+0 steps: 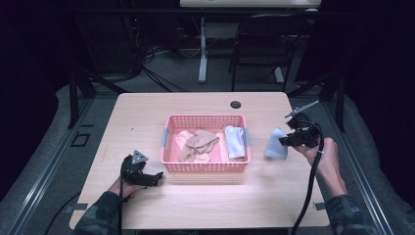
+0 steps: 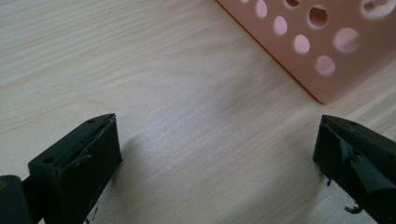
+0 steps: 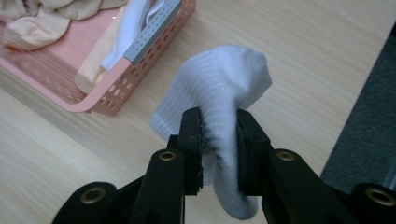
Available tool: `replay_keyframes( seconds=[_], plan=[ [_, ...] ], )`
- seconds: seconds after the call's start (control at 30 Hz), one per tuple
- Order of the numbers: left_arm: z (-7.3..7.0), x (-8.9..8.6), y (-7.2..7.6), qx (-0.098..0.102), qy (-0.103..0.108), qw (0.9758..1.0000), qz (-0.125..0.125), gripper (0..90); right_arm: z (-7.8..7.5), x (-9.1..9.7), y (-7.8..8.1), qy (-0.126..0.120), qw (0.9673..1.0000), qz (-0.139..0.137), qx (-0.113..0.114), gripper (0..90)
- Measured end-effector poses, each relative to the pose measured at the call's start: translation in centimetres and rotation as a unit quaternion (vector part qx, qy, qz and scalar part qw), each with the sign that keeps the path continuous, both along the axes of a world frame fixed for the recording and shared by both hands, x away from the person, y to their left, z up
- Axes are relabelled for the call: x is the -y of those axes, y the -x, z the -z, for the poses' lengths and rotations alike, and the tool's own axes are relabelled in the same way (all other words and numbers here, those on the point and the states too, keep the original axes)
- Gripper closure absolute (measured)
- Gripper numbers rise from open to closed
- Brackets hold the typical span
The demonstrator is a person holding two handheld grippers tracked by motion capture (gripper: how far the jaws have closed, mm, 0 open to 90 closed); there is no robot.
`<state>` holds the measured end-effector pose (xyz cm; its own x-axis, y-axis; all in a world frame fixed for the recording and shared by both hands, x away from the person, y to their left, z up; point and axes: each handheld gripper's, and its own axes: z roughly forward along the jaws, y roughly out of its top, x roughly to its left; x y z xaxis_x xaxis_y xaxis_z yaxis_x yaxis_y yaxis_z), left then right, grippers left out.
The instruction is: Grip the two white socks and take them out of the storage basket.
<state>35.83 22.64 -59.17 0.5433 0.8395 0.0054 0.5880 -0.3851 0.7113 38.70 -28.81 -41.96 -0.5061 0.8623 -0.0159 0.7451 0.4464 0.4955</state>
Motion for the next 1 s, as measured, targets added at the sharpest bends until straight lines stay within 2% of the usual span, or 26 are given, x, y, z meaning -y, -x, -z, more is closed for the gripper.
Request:
replay_keyframes(
  seconds=[0.03, 0.1, 0.27, 0.33, 0.47, 0.57, 0.73, 0.8, 0.93, 1.0],
  plan=[
    [0.0, 0.0, 0.0, 0.0, 0.0, 1.0, 0.0, 0.6, 0.4, -0.1, 0.0, 0.008, 1.0, 0.001, 0.0, 75.6],
    [0.0, 0.0, 0.0, 0.0, 0.0, 1.0, 0.0, 0.6, 1.0, -0.2, 0.0, 0.008, 1.0, -0.001, -0.005, 75.6],
    [0.0, 0.0, 0.0, 0.0, 0.001, 1.0, -0.001, 0.6, 2.1, -0.2, -0.1, 0.001, 0.9999, 0.002, -0.01, 75.6],
    [0.0, 0.0, 0.0, 0.001, 0.001, 1.0, -0.001, 0.6, 2.9, -0.2, -0.2, 0.0, 0.9996, 0.001, -0.027, 75.7],
    [0.0, 0.0, 0.0, 0.0, 0.0, 1.0, 0.0, 0.6, 3.5, 0.1, -0.3, 0.003, 0.9996, 0.004, -0.027, 76.0],
    [0.0, 0.0, 0.0, 0.0, 0.0, 1.0, 0.0, 0.6, 4.3, 0.5, -0.5, -0.004, 0.9991, 0.011, -0.041, 76.0],
    [0.0, 0.0, 0.0, 0.001, 0.001, 1.0, -0.001, 0.6, 6.0, 0.7, -1.1, 0.008, 0.9975, 0.012, -0.069, 75.9],
    [0.0, 0.0, 0.0, 0.0, 0.0, 1.0, 0.0, 0.6, 6.6, 0.7, -1.3, 0.004, 0.997, 0.016, -0.075, 75.7],
    [0.0, 0.0, 0.0, 0.0, 0.0, 1.0, 0.0, 0.6, 6.8, 0.7, -1.5, 0.001, 0.9964, 0.016, -0.083, 75.6],
    [0.0, 0.0, 0.0, 0.0, 0.0, 1.0, 0.0, 0.6, 7.1, 0.8, -1.7, -0.008, 0.9958, 0.017, -0.09, 75.8]
  ],
)
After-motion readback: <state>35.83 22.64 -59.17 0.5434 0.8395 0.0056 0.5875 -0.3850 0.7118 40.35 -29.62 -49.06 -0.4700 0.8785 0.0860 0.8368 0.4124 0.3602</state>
